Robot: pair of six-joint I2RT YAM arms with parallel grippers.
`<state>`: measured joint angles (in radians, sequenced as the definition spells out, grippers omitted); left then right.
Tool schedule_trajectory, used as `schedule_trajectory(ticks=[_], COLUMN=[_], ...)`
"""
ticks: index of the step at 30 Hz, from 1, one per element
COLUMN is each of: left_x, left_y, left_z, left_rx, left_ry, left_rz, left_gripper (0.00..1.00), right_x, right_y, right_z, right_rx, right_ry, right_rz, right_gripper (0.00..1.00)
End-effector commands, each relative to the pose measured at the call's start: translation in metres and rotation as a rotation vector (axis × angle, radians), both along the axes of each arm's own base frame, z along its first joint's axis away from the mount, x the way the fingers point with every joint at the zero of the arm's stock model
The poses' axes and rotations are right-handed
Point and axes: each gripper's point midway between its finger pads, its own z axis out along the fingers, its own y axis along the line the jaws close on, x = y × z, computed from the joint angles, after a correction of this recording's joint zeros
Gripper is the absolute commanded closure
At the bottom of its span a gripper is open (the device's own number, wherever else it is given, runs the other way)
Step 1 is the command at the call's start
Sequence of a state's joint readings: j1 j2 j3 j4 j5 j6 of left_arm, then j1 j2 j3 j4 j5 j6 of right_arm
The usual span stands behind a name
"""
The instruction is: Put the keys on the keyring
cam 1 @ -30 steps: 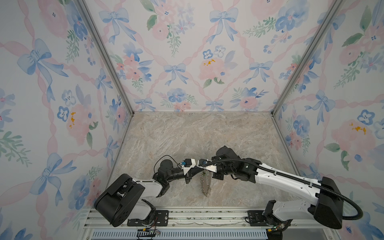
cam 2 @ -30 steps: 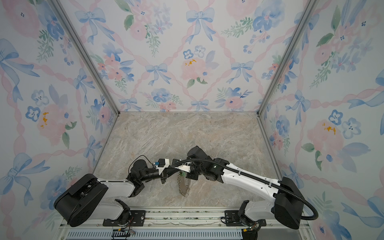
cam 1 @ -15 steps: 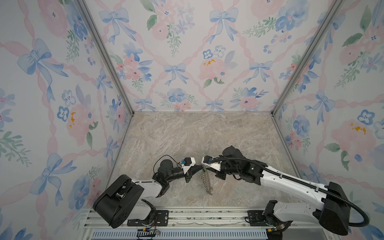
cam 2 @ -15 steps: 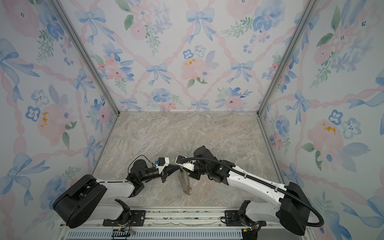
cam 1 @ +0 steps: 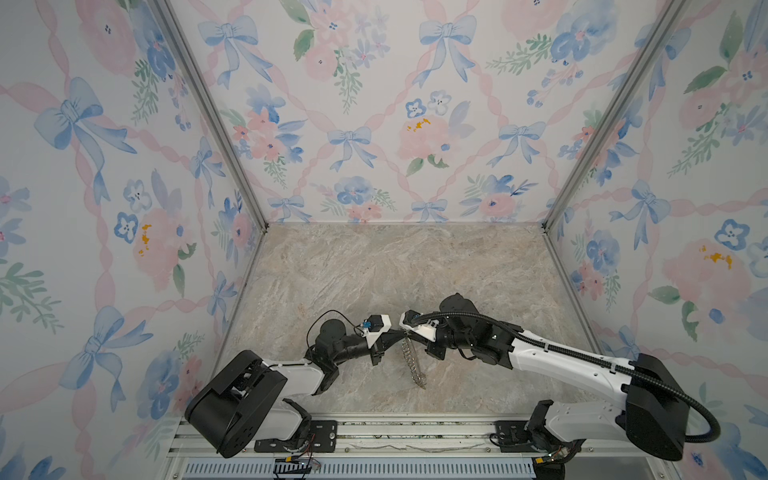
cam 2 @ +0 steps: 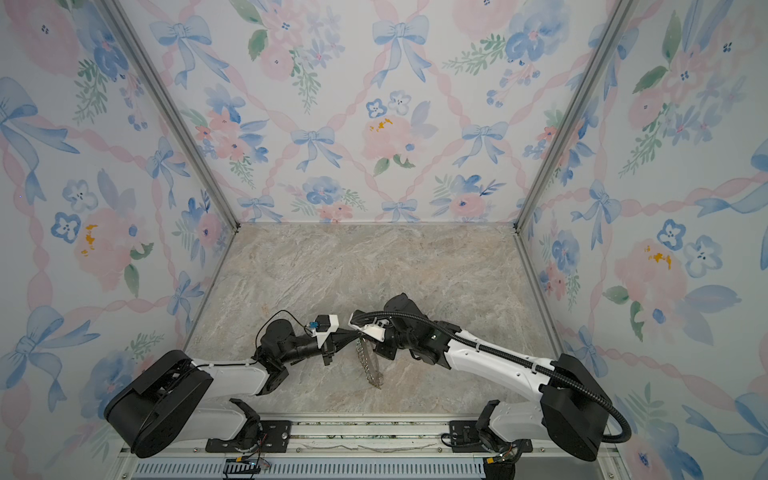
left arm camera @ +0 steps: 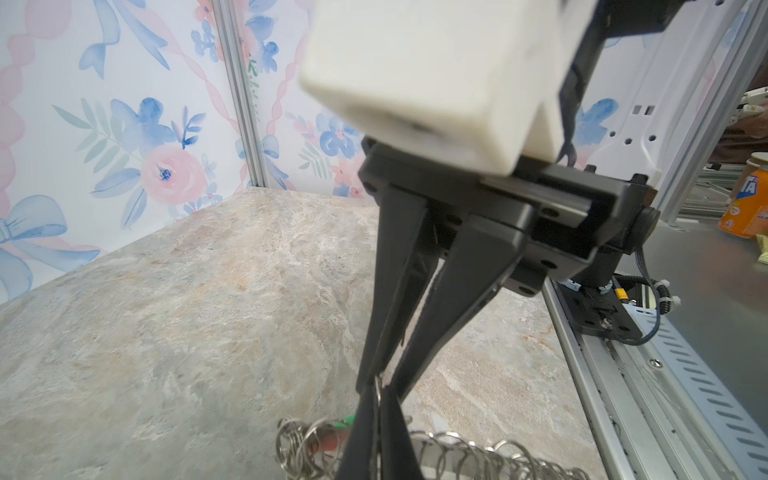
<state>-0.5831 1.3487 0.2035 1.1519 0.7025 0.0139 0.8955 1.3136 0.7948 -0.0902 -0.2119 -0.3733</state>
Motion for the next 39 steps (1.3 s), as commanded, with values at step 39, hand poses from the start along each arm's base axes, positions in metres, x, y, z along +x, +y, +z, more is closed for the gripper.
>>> schedule_trajectory(ticks=[39], left_x=[-0.017], left_y=[-0.006], left_z=[0.016], left_rx=[-0.079], left_ry=[-0.049], left_rz=[-0.078], left_gripper=[1.00], right_x=[-0.009], right_y=[-0.014], right_z=[0.026], right_rx=[0.228], right_ry=[-0.042], right_rz=[0.055], right_gripper=[0.81])
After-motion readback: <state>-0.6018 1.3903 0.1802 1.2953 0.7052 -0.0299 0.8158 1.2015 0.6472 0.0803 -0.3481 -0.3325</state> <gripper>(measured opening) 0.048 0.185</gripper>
